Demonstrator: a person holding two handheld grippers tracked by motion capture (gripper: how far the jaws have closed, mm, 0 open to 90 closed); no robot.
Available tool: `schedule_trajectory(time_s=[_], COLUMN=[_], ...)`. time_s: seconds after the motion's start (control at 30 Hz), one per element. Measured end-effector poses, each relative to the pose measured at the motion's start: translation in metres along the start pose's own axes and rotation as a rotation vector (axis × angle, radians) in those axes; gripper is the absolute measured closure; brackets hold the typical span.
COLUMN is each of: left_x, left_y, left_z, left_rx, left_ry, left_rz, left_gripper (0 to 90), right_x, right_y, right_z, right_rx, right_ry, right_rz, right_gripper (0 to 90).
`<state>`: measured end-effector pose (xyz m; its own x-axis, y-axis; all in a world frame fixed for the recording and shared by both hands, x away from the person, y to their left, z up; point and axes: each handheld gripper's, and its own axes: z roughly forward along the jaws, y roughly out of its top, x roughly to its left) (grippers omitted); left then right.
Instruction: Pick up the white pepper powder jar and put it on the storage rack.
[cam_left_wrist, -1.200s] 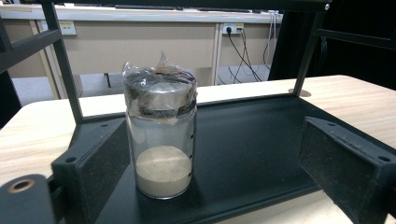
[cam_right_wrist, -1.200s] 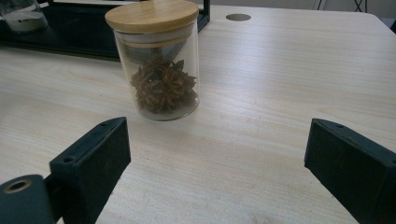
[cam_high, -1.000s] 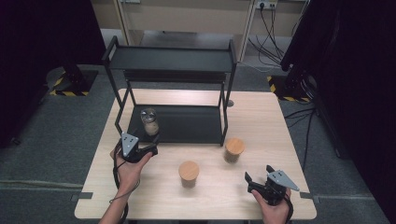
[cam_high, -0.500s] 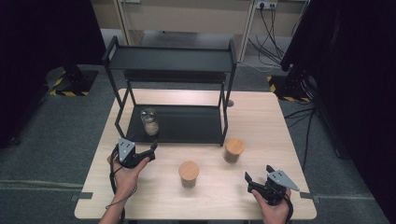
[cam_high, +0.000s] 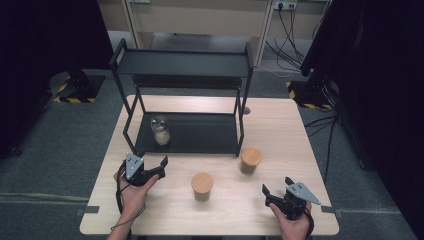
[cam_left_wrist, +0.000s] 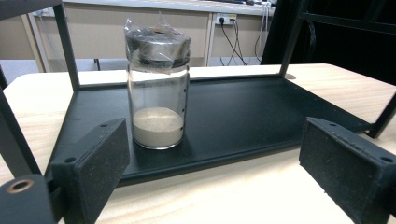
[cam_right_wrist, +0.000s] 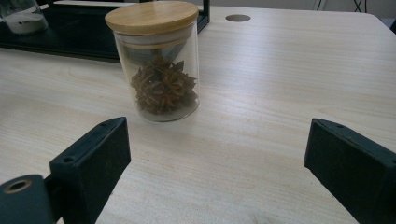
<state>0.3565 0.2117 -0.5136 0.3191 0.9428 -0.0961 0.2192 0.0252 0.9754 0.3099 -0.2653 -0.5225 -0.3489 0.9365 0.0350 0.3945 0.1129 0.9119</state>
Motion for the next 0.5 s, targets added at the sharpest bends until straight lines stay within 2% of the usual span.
schedule_trajectory(time_s=[0.5], left_x=[-0.006], left_y=[-0.008], left_z=[-0.012], left_rx=[0.017], left_ry=[-0.026], left_rz=[-0.001], left_gripper=[7.8], right_x=[0.0], right_y=[0.0], right_z=[0.0], right_rx=[-0.001], right_ry=[0.0], right_rz=[0.002], right_gripper=[7.3])
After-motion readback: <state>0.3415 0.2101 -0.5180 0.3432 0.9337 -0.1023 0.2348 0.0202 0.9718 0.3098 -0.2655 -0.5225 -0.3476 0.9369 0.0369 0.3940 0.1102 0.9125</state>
